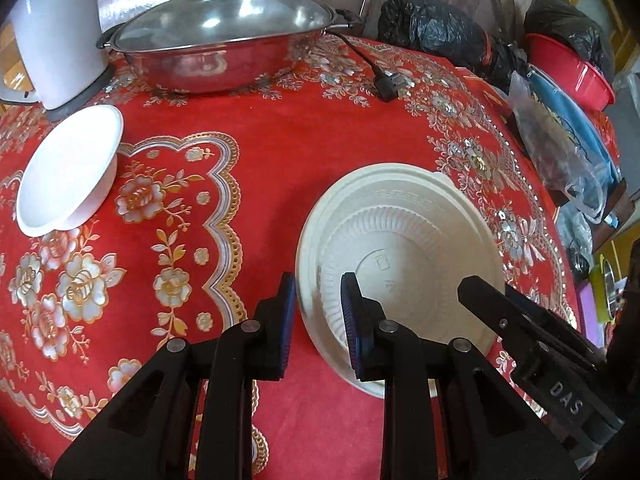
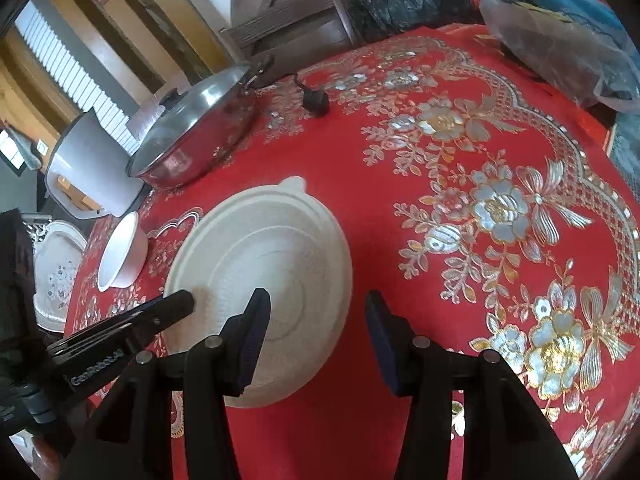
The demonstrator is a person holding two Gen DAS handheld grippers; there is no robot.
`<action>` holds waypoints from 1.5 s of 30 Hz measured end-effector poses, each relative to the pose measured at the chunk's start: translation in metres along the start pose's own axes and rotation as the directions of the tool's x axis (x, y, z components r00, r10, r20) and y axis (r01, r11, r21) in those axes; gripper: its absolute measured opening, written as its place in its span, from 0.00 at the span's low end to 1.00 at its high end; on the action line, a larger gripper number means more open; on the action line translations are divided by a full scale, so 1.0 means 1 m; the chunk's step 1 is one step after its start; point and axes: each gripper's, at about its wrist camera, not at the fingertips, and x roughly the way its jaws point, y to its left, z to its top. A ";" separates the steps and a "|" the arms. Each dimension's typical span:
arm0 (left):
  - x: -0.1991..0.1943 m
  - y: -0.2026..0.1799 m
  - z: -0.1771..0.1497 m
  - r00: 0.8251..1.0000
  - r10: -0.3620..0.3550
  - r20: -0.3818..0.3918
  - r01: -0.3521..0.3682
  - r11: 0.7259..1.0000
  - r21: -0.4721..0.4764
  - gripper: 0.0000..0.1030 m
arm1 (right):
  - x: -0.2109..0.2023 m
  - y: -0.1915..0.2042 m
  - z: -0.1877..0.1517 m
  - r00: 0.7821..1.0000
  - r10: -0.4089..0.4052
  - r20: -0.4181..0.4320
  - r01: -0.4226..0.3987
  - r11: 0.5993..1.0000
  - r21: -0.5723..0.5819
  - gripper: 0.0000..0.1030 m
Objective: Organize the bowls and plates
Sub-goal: 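Close both grippers on the rim of the cream plastic bowl, then lift the cream bowl with both grippers and carry it over the stack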
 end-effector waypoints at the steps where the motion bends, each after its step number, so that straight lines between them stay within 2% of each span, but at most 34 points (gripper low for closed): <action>1: 0.003 0.001 0.000 1.000 -0.006 -0.008 0.006 1.000 -0.006 0.22 | 0.000 0.002 0.001 1.000 -0.003 0.003 0.003 1.000 -0.011 0.48; 4: 0.010 0.002 -0.001 1.000 -0.019 -0.024 0.019 1.000 -0.020 0.22 | 0.003 0.004 0.003 1.000 -0.013 0.009 0.013 0.999 -0.036 0.48; 6: 0.012 0.000 -0.002 1.000 -0.001 -0.013 0.001 1.000 -0.008 0.22 | 0.006 0.005 0.002 1.000 -0.017 0.011 0.017 0.998 -0.052 0.47; 7: 0.013 0.000 -0.002 1.000 0.004 -0.016 -0.004 1.000 -0.003 0.22 | 0.006 0.005 0.002 1.000 -0.018 0.013 0.019 0.998 -0.059 0.42; 8: 0.017 -0.001 -0.003 1.000 0.006 -0.031 -0.006 1.000 0.001 0.21 | 0.008 0.005 0.001 1.000 -0.023 0.011 0.024 0.997 -0.068 0.30; 11: 0.018 -0.001 -0.005 0.999 0.000 -0.041 0.000 1.000 0.013 0.18 | 0.014 0.001 0.000 1.000 -0.021 0.001 0.021 0.998 -0.065 0.19; 12: 0.017 -0.001 -0.006 0.999 0.000 -0.040 0.001 1.000 0.016 0.18 | 0.014 -0.001 -0.001 1.000 -0.021 -0.005 0.021 0.998 -0.064 0.18; 22: -0.023 0.022 -0.028 1.000 0.008 -0.014 -0.008 1.000 0.004 0.18 | -0.007 0.023 -0.020 1.000 -0.001 0.001 0.001 0.993 -0.115 0.19; 32: -0.071 0.073 -0.072 0.997 0.074 0.037 -0.072 0.996 -0.057 0.18 | -0.017 0.078 -0.054 0.998 0.061 -0.030 -0.066 0.976 -0.206 0.19; 45: -0.132 0.157 -0.124 0.978 0.183 0.103 -0.163 0.970 -0.178 0.18 | -0.009 0.170 -0.099 0.987 0.126 -0.102 -0.154 0.924 -0.351 0.22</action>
